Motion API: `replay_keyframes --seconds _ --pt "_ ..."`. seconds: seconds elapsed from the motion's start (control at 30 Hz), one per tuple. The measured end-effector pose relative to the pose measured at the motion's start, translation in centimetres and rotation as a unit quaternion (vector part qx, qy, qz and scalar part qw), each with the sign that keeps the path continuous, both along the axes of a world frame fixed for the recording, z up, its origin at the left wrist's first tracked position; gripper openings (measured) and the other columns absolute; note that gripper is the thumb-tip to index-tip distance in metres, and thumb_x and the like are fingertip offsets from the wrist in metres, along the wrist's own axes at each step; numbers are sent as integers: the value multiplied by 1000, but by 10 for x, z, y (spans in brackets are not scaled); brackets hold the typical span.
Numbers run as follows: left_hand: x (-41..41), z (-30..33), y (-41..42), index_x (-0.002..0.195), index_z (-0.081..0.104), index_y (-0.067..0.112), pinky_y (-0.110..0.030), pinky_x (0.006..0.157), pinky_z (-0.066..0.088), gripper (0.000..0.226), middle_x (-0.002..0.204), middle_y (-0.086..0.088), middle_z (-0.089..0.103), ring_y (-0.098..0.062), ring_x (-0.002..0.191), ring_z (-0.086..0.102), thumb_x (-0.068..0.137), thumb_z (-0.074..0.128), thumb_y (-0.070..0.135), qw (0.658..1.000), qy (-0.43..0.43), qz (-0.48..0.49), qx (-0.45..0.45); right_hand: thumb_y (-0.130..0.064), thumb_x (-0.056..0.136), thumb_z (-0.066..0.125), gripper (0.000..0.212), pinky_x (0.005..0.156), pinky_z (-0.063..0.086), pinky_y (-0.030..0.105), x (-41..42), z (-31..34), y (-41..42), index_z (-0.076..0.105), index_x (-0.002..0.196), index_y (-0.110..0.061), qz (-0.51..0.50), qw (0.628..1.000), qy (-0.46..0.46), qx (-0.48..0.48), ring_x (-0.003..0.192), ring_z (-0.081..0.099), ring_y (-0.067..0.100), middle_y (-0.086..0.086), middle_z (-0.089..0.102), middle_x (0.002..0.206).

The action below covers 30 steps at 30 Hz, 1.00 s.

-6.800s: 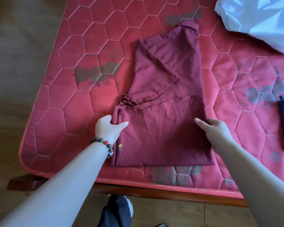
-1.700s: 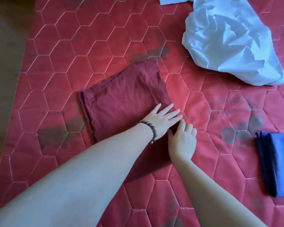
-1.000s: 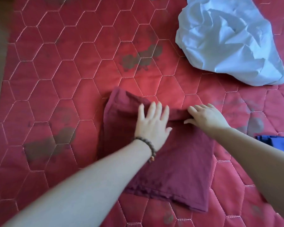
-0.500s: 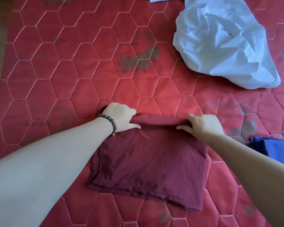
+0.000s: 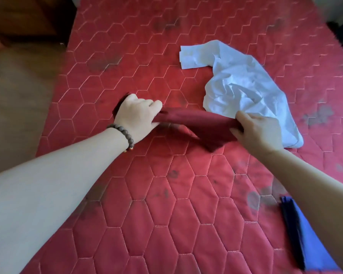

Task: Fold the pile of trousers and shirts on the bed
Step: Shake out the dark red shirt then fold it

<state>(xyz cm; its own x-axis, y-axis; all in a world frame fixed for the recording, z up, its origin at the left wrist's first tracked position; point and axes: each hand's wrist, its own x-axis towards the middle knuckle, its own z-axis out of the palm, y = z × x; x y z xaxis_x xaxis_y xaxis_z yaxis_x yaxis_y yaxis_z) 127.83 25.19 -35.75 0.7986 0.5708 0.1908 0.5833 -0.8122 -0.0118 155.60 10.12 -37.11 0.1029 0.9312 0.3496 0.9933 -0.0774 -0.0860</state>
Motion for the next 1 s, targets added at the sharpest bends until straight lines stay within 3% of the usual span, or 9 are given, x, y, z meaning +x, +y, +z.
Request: replay_keyframes --seconds 0.13,0.27,0.4,0.53,0.73,0.8,0.87,0.93,1.0 --pt "-21 -39 -17 99 60 11 -42 82 39 34 79 -2 59 -26 77 58 70 77 11 998 52 15 25 -14 65 75 26 39 33 29 -25 -26 -23 52 72 -7 1 999 3 -42 48 55 31 7 53 57" --pt "-47 -104 -48 117 48 22 -37 95 29 51 94 4 52 -20 95 51 78 32 -8 983 169 33 -62 -11 73 73 22 43 38 33 -57 -92 -55 55 86 -12 -8 982 -7 -191 63 60 30 4 57 69" --pt "-74 -147 -85 111 54 19 -41 91 34 69 93 -1 54 -26 94 52 68 3 1 973 192 34 -119 -16 87 51 19 57 38 33 -94 -143 -89 47 105 -21 -3 930 -1 -367 90 58 23 -3 56 93" --pt "-101 -157 -106 103 61 15 -43 83 37 62 88 -6 55 -29 86 55 74 8 2 976 186 46 -103 -20 89 51 24 60 35 33 -127 -155 -110 46 113 -20 3 917 29 -399 94 58 23 -1 57 97" --pt "-145 -159 -114 128 50 22 -44 99 27 51 117 -2 52 -23 112 48 87 29 2 961 211 120 -133 -22 91 51 27 62 38 33 -195 -153 -128 42 116 -21 51 904 56 -421 95 59 24 0 59 100" --pt "-160 -160 -117 143 37 25 -51 109 20 59 140 -4 43 -23 132 37 89 25 4 952 239 142 -131 -19 90 49 29 62 38 34 -222 -154 -129 43 119 -19 60 901 71 -423 95 59 25 1 59 100" --pt "-176 -164 -121 153 12 27 -56 115 8 68 159 -2 19 -23 147 14 90 21 5 937 280 157 -138 -21 91 48 30 62 38 35 -247 -155 -129 42 120 -18 75 894 91 -433 97 59 27 3 59 101" --pt "-191 -168 -125 154 -4 29 -58 116 3 77 163 2 3 -25 149 1 86 22 3 930 292 165 -150 -34 93 49 28 63 39 34 -266 -153 -130 45 114 -17 86 892 103 -431 95 60 27 2 61 99" --pt "-199 -169 -130 154 -4 31 -57 117 4 82 163 0 -1 -26 149 -4 85 30 2 932 264 185 -166 -51 91 49 37 62 39 33 -273 -150 -129 53 101 -16 83 909 103 -394 85 62 27 2 64 89"
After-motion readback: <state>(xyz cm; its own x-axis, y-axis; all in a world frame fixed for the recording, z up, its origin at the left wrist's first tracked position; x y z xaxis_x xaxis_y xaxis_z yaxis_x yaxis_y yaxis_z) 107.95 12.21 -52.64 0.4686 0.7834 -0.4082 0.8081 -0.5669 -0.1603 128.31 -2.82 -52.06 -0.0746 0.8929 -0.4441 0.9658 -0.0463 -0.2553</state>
